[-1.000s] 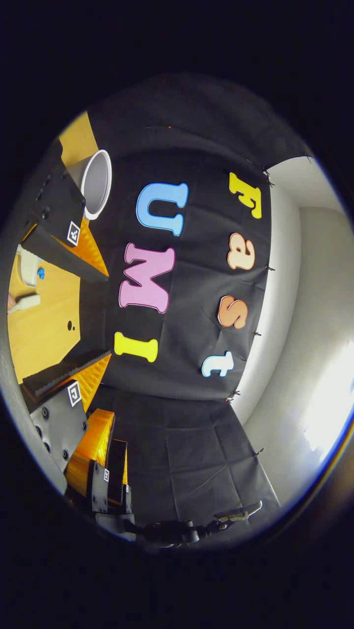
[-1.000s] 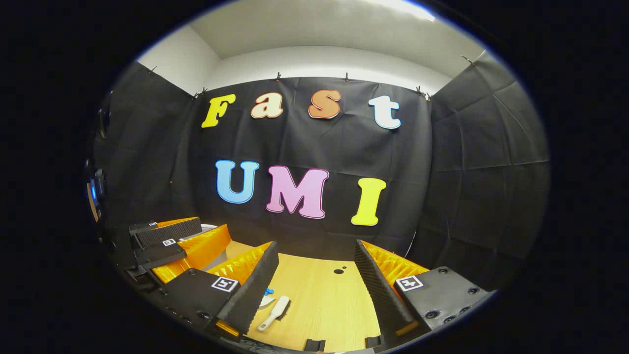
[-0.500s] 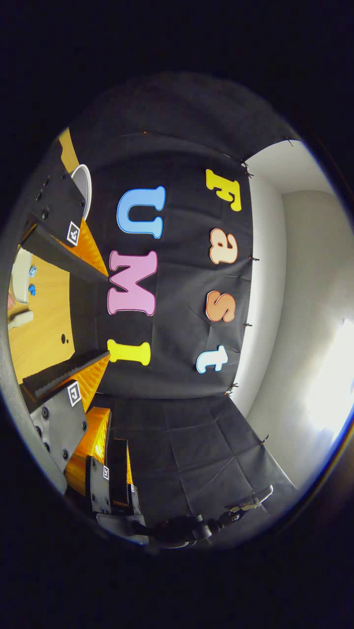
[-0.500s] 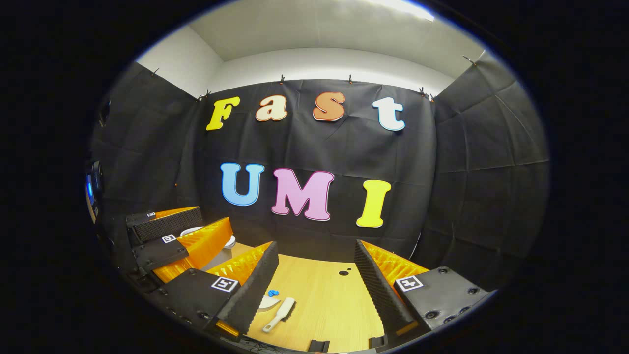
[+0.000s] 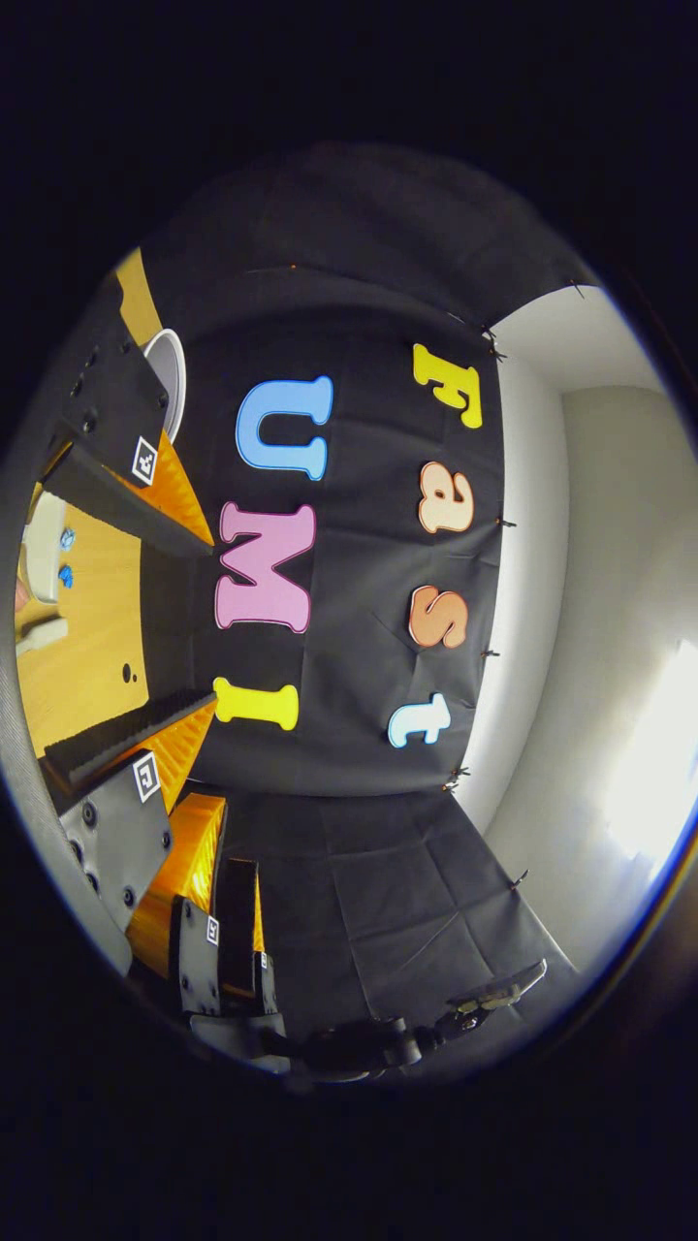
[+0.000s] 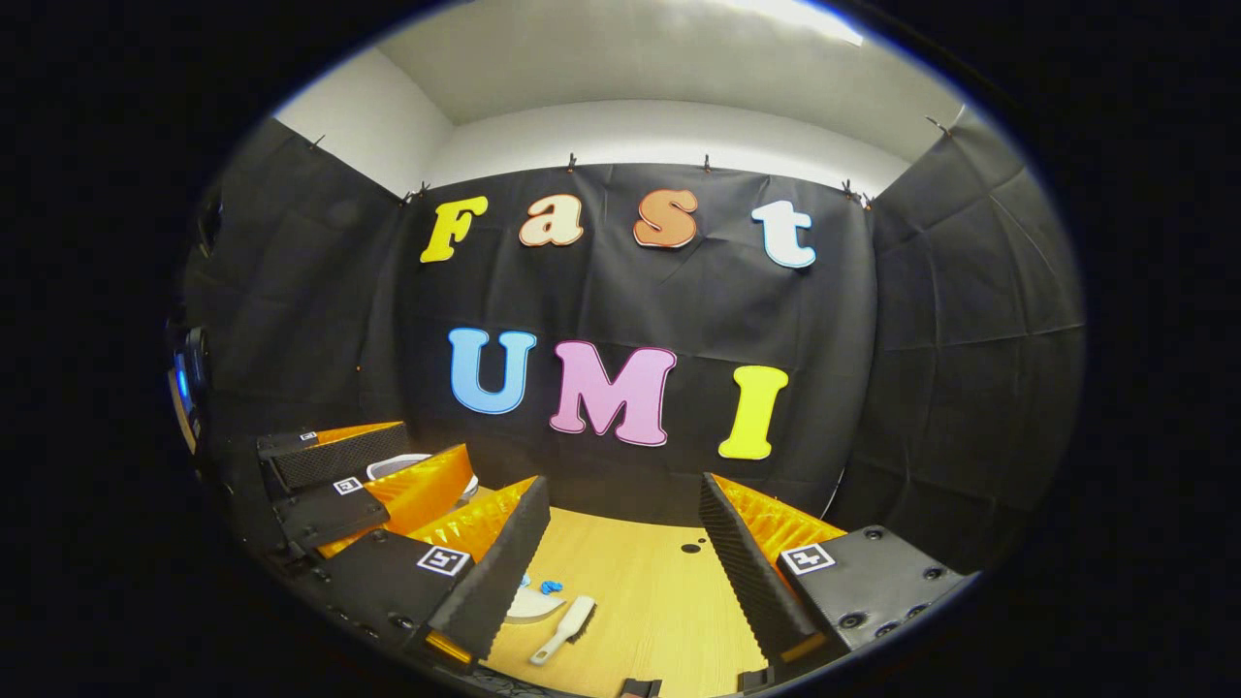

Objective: Pick up the small broom and dustpan from the desktop, sweep the trash into the dustpan with the broom, and then empty the trash into the garbage bin.

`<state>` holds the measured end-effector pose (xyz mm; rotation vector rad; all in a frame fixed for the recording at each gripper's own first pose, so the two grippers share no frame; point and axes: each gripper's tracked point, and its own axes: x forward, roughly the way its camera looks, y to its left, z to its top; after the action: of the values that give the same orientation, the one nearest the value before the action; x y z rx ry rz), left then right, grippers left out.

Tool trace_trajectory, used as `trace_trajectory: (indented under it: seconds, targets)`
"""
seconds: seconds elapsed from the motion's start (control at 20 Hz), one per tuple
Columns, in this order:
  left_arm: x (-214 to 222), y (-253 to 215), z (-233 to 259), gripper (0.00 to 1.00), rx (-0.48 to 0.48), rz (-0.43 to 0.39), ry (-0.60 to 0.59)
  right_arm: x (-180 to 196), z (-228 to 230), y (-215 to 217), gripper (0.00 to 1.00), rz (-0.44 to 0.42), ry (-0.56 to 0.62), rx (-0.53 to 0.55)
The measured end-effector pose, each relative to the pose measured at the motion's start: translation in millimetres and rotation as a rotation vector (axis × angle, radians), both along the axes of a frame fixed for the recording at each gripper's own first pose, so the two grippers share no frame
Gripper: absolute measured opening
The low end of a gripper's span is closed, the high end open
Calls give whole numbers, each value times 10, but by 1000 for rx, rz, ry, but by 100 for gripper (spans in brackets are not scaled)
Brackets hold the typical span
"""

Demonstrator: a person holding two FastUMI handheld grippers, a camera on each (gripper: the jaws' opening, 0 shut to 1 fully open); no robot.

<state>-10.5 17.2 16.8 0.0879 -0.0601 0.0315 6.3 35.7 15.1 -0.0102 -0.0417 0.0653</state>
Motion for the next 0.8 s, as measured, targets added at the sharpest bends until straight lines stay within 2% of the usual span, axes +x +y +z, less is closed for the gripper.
trace_trajectory:
  seconds: [0.25, 0.5, 0.65, 0.7, 0.75, 0.8]
  targets:
    - [28, -9, 2, 82, 15, -12, -6, 57, -3, 82, 100, 12, -1, -7]
    - [24, 3, -3, 82, -9, -16, 1, 105, 5, 113, 100, 8, -12, -20]
    - [48, 42, -23, 84, -12, -4, 11, 139, -36, 147, 96, 13, -4, -16]
    - [37, 52, -31, 82, -13, 0, 14, 147, -45, 157, 100, 12, -4, -15]
    - [46, 61, -51, 84, -15, 2, 15, 153, -49, 166, 99, 12, -2, -15]
    - [43, 72, -56, 82, -18, 4, 16, 156, -67, 180, 96, 12, 0, -14]
